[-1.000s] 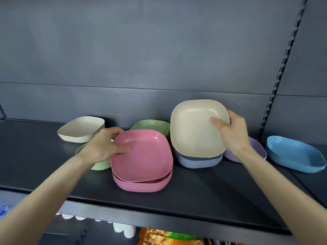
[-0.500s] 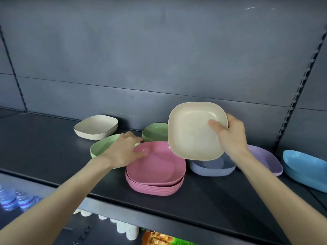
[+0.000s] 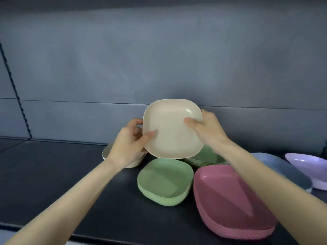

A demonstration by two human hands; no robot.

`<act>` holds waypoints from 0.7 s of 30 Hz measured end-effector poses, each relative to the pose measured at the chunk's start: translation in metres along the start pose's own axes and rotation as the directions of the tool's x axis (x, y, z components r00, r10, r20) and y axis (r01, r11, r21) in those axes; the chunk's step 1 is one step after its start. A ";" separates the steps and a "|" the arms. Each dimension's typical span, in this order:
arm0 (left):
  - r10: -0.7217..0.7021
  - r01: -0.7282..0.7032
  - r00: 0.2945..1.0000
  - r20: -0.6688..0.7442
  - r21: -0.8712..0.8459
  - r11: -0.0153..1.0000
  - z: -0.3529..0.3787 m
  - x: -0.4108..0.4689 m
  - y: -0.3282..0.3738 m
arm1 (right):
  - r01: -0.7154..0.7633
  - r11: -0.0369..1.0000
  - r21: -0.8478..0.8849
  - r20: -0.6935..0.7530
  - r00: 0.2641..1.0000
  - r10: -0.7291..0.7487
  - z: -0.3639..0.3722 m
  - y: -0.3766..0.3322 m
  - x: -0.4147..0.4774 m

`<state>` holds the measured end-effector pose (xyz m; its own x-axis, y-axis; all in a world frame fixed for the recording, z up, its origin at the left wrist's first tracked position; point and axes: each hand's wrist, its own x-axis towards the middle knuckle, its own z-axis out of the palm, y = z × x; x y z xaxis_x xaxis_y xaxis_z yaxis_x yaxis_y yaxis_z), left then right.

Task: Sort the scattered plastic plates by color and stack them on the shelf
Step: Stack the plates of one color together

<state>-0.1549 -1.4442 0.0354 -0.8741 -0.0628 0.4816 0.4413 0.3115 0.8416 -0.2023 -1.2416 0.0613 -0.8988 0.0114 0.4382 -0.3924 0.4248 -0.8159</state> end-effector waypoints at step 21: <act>-0.252 0.081 0.944 0.213 0.591 0.803 -0.122 0.087 -0.139 | -0.130 0.830 -0.542 0.211 0.935 0.284 0.164 0.019 0.060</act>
<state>-0.2678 -1.6081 -0.0097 -0.9797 0.0640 0.1902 0.1634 0.8049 0.5705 -0.2961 -1.3812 0.0102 -0.9933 -0.0595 0.0988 -0.1032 0.8417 -0.5300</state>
